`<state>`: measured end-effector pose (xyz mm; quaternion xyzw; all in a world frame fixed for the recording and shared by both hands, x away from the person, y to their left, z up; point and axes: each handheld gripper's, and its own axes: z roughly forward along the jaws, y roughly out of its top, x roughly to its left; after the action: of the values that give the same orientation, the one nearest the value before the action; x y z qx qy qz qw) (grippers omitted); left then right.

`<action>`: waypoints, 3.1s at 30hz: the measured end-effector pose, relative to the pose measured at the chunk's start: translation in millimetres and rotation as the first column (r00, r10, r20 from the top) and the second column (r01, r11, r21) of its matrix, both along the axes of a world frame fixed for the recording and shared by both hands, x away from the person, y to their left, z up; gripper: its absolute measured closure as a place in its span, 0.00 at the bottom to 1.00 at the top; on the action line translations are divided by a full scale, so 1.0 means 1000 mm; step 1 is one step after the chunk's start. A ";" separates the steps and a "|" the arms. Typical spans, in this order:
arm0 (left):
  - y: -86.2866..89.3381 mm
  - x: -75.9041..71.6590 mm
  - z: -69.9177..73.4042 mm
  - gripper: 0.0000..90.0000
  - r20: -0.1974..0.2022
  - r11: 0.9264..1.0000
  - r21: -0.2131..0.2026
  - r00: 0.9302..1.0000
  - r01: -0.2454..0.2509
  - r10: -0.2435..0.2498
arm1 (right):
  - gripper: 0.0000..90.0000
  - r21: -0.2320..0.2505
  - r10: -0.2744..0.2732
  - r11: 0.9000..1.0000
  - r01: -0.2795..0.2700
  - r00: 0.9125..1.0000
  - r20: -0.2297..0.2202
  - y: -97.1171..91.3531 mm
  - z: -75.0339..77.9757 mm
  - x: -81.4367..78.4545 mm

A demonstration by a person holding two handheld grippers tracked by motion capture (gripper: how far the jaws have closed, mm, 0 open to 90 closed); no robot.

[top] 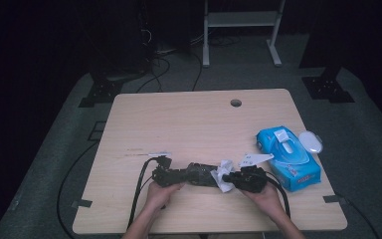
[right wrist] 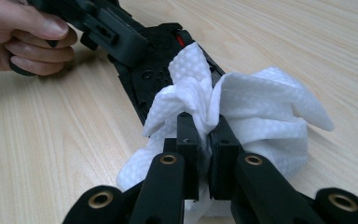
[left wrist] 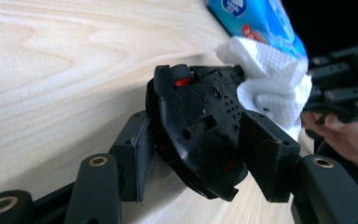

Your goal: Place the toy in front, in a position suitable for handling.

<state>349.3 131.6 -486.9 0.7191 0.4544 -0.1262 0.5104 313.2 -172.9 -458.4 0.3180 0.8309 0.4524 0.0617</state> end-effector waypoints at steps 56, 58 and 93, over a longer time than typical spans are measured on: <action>-0.037 -0.018 0.073 0.81 0.300 0.977 0.071 0.930 0.199 -0.211 | 0.94 0.158 0.008 0.987 -0.031 0.990 0.143 -0.012 0.035 -0.018; -0.038 -0.017 0.074 0.81 0.301 0.976 0.065 0.929 0.206 -0.216 | 0.94 0.136 0.011 0.990 -0.031 0.989 0.147 -0.014 0.035 -0.020; -0.067 -0.036 0.120 0.81 0.446 0.923 0.323 0.828 0.207 -0.341 | 0.94 0.147 0.013 0.988 -0.042 0.981 0.195 -0.009 0.036 -0.035</action>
<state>313.6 64.6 -367.2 0.8461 0.2125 0.0502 0.4863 278.2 -181.5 -422.9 0.2647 0.7887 0.5435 0.1116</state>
